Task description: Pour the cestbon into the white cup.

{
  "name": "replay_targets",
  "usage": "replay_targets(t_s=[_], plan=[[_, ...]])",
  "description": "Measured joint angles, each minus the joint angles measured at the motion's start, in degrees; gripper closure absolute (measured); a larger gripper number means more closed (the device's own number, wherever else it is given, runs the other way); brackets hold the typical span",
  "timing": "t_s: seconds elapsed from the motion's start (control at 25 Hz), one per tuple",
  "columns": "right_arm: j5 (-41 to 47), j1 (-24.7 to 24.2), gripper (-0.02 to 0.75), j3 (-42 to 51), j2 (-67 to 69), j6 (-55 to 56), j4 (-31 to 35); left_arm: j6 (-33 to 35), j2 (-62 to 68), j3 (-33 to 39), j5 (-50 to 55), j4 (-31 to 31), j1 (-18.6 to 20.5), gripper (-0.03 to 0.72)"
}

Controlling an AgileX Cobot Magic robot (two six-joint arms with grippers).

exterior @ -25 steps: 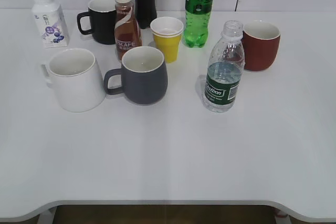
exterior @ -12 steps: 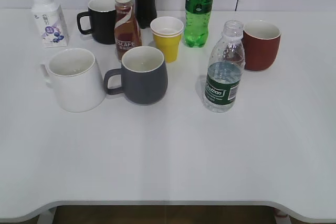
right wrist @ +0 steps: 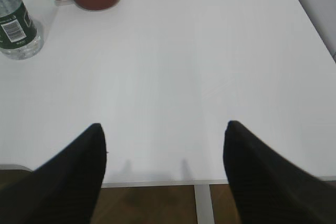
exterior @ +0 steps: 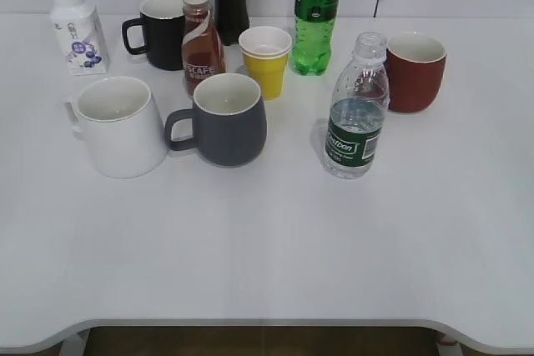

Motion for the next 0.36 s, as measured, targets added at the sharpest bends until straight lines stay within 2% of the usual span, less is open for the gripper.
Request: replay_targets(t_s=[0.36], plan=[[0.00, 0.00, 0.215, 0.00, 0.00, 0.00, 0.00, 0.00, 0.00, 0.00, 0.00, 0.00, 0.00, 0.407]])
